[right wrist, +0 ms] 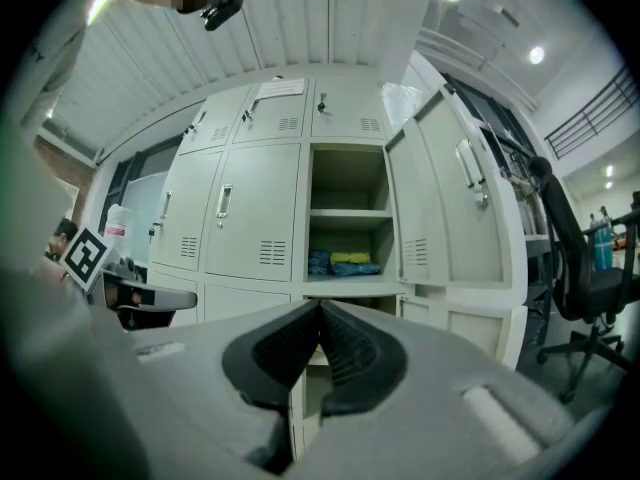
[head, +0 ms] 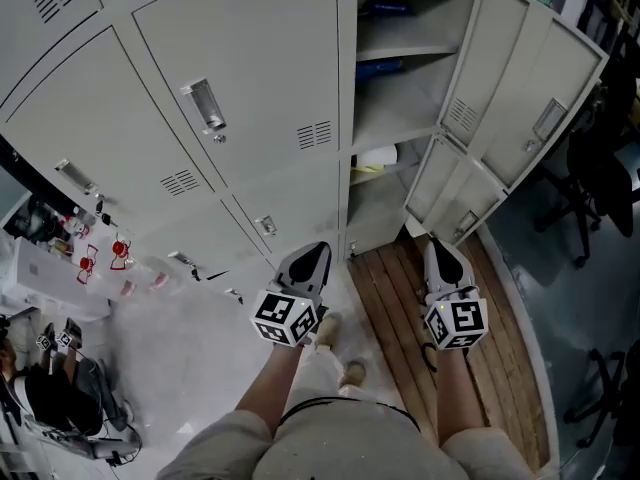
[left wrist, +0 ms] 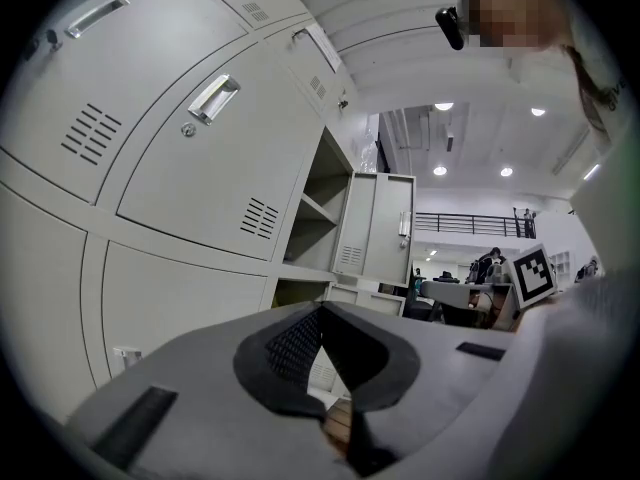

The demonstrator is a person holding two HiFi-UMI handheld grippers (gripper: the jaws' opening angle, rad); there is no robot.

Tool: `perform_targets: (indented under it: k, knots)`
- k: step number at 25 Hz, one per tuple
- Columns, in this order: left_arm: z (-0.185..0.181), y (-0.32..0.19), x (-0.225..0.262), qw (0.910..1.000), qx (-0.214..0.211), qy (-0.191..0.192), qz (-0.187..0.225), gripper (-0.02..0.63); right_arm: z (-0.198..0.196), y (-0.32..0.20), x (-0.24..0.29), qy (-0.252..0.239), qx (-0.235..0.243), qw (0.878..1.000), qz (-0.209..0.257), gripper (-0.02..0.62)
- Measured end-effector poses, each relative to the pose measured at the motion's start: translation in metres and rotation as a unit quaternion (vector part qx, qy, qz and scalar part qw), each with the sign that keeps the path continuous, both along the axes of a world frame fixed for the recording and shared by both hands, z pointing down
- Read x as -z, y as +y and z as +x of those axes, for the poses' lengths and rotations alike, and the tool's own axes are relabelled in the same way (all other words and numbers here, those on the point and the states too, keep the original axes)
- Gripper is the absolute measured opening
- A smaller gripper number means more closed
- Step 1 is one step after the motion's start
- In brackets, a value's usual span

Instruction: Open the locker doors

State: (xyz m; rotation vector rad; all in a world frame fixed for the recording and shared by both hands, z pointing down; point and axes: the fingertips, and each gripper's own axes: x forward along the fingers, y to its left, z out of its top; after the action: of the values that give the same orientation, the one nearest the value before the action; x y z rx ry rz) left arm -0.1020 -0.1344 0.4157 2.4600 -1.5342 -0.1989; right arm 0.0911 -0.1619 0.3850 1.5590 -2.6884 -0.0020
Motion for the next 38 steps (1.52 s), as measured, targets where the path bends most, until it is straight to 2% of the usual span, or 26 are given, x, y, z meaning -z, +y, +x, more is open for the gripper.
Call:
perform_targets:
  k: [13, 38]
  knots:
    - [0.016, 0.039, 0.038, 0.9996, -0.017, -0.009, 0.022, -0.002, -0.023, 0.044, 0.038, -0.008, 0.045, 0.999, 0.017, 0.003]
    - [-0.001, 0.078, 0.053, 0.9991, 0.016, -0.008, 0.039, -0.002, -0.029, 0.086, 0.045, -0.016, 0.057, 0.998, 0.021, 0.003]
